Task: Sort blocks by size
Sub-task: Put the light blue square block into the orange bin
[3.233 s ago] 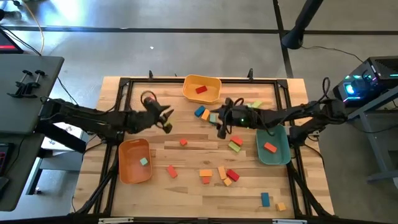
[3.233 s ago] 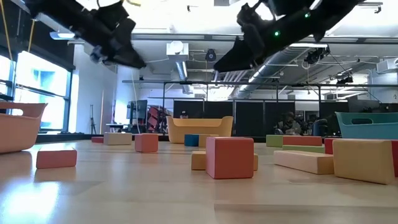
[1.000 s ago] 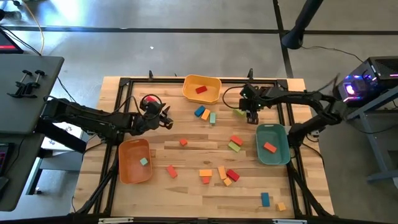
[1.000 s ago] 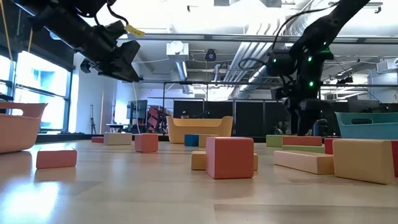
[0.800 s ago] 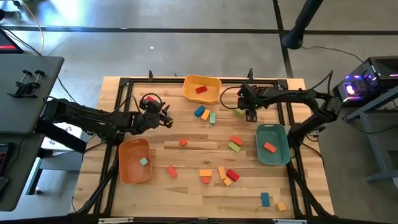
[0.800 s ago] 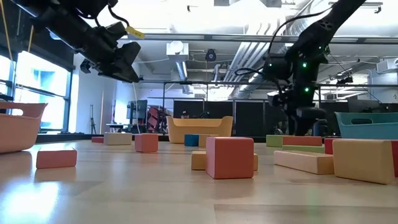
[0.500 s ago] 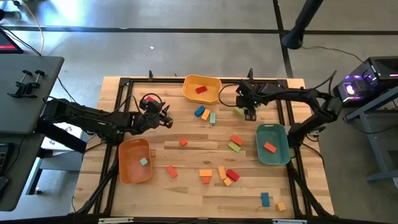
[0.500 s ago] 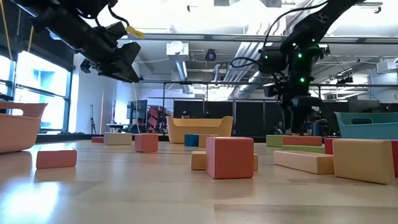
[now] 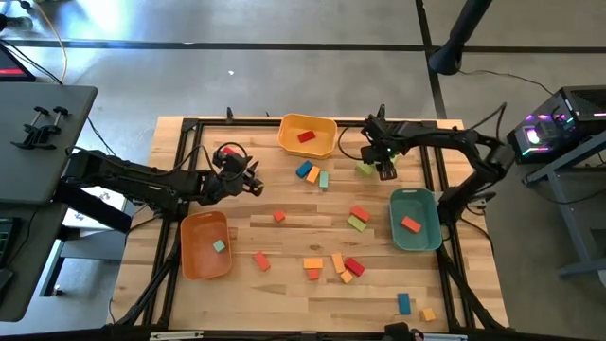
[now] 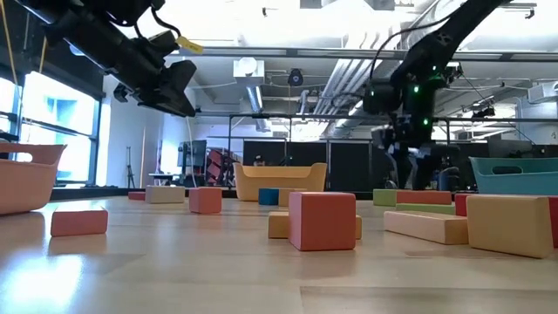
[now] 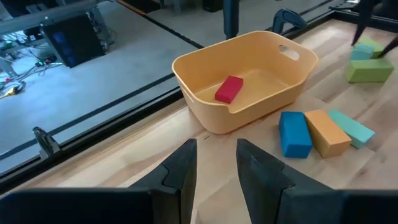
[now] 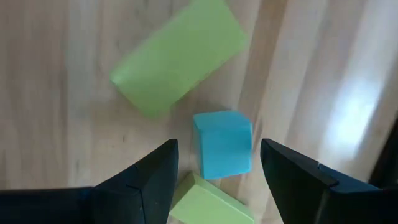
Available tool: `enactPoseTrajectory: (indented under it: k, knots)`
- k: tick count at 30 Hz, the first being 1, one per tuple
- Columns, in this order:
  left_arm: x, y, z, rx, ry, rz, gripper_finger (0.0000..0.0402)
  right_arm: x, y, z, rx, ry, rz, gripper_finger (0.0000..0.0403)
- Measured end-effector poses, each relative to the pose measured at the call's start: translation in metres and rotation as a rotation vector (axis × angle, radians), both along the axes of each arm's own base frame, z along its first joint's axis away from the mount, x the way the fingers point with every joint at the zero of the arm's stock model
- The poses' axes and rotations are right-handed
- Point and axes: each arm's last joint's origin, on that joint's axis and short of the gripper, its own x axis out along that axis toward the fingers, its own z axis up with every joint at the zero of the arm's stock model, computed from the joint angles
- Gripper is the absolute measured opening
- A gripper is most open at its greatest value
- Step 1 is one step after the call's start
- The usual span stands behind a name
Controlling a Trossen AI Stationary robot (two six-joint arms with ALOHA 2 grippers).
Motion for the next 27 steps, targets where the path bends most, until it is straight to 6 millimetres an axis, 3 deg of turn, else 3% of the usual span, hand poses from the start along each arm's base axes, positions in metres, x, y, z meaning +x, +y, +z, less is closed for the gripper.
enactPoseTrajectory:
  k: [7,12,13,15,20,24,27]
  knots:
    - [0.001,-0.001,0.000,-0.016,-0.008,-0.014,0.0099,0.003,-0.009,-0.027,0.070,0.054,-0.050,0.0219]
    - [0.001,-0.001,0.000,-0.026,-0.001,-0.041,0.0099,0.004,-0.007,-0.026,0.094,0.033,-0.114,0.0148]
    - [0.002,-0.001,0.000,-0.026,0.004,-0.054,0.0099,0.006,-0.008,-0.023,0.083,0.025,-0.127,0.0129]
    - [0.004,-0.002,0.002,-0.028,-0.003,-0.088,0.0099,0.007,-0.009,-0.013,0.075,0.004,-0.165,0.0129]
    - [0.012,-0.011,0.009,0.026,0.005,-0.284,0.0098,0.005,-0.004,0.039,0.022,-0.174,-0.238,0.0129]
    - [0.022,-0.024,0.017,0.182,0.037,-0.479,0.0088,0.000,0.015,0.081,0.103,-0.512,-0.223,0.0129]
    - [0.033,-0.037,0.021,0.324,0.084,-0.704,0.0080,-0.002,0.035,0.091,0.255,-0.759,-0.158,0.0129]
